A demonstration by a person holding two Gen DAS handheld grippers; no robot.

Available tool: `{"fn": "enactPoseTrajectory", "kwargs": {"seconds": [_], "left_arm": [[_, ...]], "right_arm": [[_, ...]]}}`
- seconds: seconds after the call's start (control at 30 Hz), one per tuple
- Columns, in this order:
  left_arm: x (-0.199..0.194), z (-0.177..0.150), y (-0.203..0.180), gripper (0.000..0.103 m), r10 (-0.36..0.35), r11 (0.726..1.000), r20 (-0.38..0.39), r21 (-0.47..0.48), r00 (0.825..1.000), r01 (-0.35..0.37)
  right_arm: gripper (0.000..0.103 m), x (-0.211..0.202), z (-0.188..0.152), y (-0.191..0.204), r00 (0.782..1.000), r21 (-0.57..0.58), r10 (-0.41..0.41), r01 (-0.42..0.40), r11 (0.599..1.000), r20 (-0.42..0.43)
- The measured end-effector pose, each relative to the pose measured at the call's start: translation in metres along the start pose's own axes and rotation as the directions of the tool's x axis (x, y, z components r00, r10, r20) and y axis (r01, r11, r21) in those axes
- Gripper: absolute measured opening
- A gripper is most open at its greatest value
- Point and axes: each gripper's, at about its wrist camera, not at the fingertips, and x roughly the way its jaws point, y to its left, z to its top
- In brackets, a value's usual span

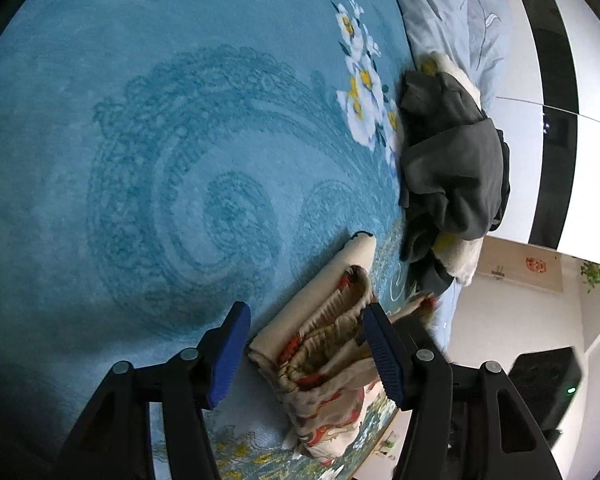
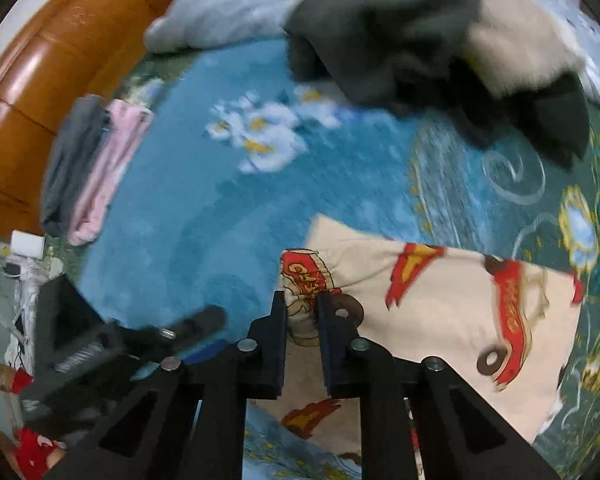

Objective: Fold clothes

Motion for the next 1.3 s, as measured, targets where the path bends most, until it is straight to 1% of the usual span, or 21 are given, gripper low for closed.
{"fn": "enactPoseTrajectory", "kwargs": {"seconds": [0.03,0.1,0.17,0.23,0.33,0.37,0.4,0.47,0.5,0.57,0.63,0.73,0.8,0.87,1.0,1.03,1.1,1.13,1.17,1.2,1.3], "left_arm": [[0.001,0.0,0.0,0.063,-0.001,1.0,-0.006,-0.001,1.0,0.001],[0.002,-0.001,0.001,0.063,-0.004,1.0,-0.018,-0.004,1.0,0.004],[0.001,-0.002,0.001,0.063,-0.011,1.0,-0.024,-0.005,1.0,0.011],[-0.001,-0.003,0.0,0.063,-0.018,1.0,-0.025,-0.002,1.0,0.018],[-0.002,-0.005,-0.002,0.064,-0.023,1.0,-0.023,0.005,0.999,0.023],[-0.002,-0.006,-0.004,0.064,-0.022,1.0,-0.024,0.014,0.999,0.023],[-0.003,-0.007,-0.006,0.064,-0.022,0.999,-0.025,0.024,0.999,0.022],[-0.001,-0.011,-0.015,0.064,-0.024,0.997,-0.041,0.077,0.999,0.027],[0.0,-0.013,-0.018,0.064,-0.022,0.995,-0.05,0.099,0.999,0.027],[0.005,-0.019,-0.026,0.064,0.005,0.989,-0.074,0.15,0.997,0.006],[0.011,-0.024,-0.031,0.064,0.046,0.981,-0.099,0.193,0.994,-0.026],[0.022,-0.029,-0.034,0.064,0.126,0.967,-0.127,0.236,0.984,-0.093],[0.026,-0.031,-0.034,0.064,0.168,0.959,-0.134,0.251,0.977,-0.13],[0.028,-0.031,-0.03,0.064,0.2,0.956,-0.13,0.242,0.971,-0.164],[0.019,-0.029,-0.023,0.064,0.199,0.963,-0.107,0.208,0.974,-0.174],[0.019,-0.029,-0.021,0.065,0.224,0.957,-0.104,0.209,0.969,-0.199],[0.02,-0.03,-0.019,0.069,0.288,0.941,-0.102,0.214,0.952,-0.261],[0.023,-0.032,-0.019,0.069,0.303,0.936,-0.115,0.221,0.946,-0.273],[0.027,-0.034,-0.019,0.069,0.313,0.932,-0.131,0.23,0.941,-0.279],[0.03,-0.035,-0.02,0.069,0.308,0.932,-0.14,0.242,0.941,-0.269],[0.03,-0.036,-0.024,0.067,0.27,0.938,-0.149,0.265,0.951,-0.225]], "right_arm": [[0.015,0.0,0.002,0.003,1.0,-0.009,-0.001,0.001,1.0,-0.001],[0.015,0.013,0.005,0.001,0.999,0.003,-0.01,0.01,1.0,-0.04],[0.015,0.029,0.004,-0.007,0.996,0.052,0.002,0.002,0.999,-0.093],[0.016,0.034,0.004,-0.012,0.994,0.09,0.022,-0.013,0.996,-0.105],[0.026,0.028,0.007,-0.02,0.993,0.15,0.084,-0.071,0.986,-0.082],[0.033,0.025,0.008,-0.023,0.992,0.165,0.106,-0.094,0.982,-0.065],[0.035,0.019,0.009,-0.026,0.992,0.176,0.12,-0.111,0.978,-0.043],[0.036,0.008,0.01,-0.033,0.989,0.196,0.146,-0.144,0.97,0.001],[0.036,0.001,0.009,-0.037,0.99,0.195,0.142,-0.142,0.97,0.014],[0.036,-0.013,0.008,-0.046,0.99,0.193,0.134,-0.139,0.971,0.04],[0.036,-0.024,0.002,-0.054,0.994,0.177,0.101,-0.108,0.978,0.048],[0.037,-0.035,-0.01,-0.07,0.998,0.169,0.041,-0.048,0.985,0.045],[0.037,-0.038,-0.018,-0.084,0.999,0.194,0.022,-0.029,0.981,0.038],[0.037,-0.037,-0.025,-0.097,1.0,0.228,0.012,-0.018,0.973,0.029],[0.037,-0.036,-0.033,-0.112,0.999,0.278,0.023,-0.028,0.96,0.022],[0.037,-0.035,-0.034,-0.115,0.999,0.288,0.027,-0.032,0.957,0.021],[0.037,-0.036,-0.035,-0.118,0.999,0.297,0.032,-0.038,0.954,0.023],[0.037,-0.036,-0.035,-0.119,0.999,0.298,0.034,-0.04,0.954,0.025],[0.037,-0.035,-0.035,-0.12,0.999,0.3,0.039,-0.045,0.953,0.026],[0.037,-0.035,-0.034,-0.12,0.999,0.302,0.043,-0.049,0.952,0.027],[0.037,-0.033,-0.033,-0.12,0.998,0.306,0.054,-0.06,0.95,0.028]]}}
